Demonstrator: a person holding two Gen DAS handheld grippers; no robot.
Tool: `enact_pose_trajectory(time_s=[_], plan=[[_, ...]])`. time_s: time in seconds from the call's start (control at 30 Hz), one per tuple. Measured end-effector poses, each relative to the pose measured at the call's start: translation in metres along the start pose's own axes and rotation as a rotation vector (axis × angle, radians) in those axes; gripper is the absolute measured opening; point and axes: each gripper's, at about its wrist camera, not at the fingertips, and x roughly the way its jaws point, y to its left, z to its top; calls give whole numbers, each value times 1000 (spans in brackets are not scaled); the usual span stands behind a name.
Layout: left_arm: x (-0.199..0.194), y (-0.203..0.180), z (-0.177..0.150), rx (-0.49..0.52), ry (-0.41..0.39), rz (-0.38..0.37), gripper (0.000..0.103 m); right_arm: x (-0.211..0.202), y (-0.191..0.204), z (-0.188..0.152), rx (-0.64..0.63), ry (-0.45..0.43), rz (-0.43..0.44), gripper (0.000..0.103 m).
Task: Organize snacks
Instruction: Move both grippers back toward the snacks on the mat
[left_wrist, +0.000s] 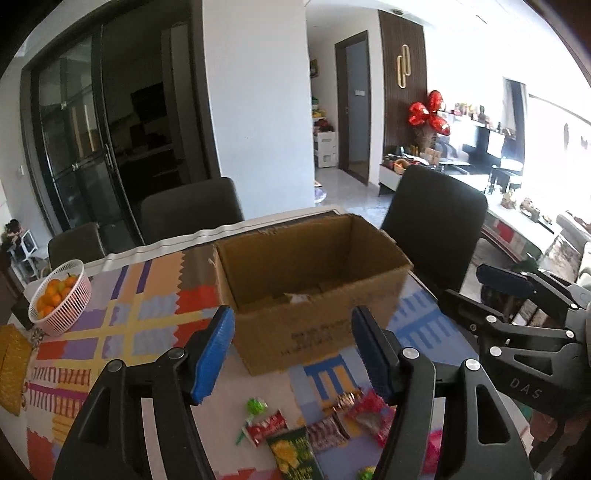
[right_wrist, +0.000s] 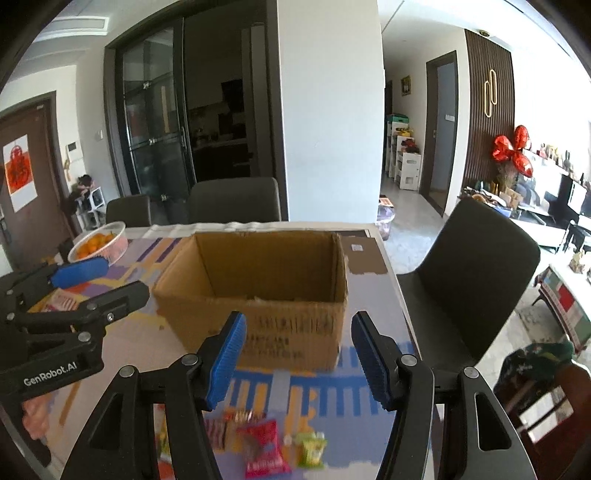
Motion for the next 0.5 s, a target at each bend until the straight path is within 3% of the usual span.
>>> enact_pose_trajectory(time_s=[0.3,0.5], plan=[[-27,-24,-42,49,21,-53,65,-33,-3,-45,18,23,1,60],[-33,-36,-72,65,47,-80,65,-40,-5,-79,32,87,19,60]])
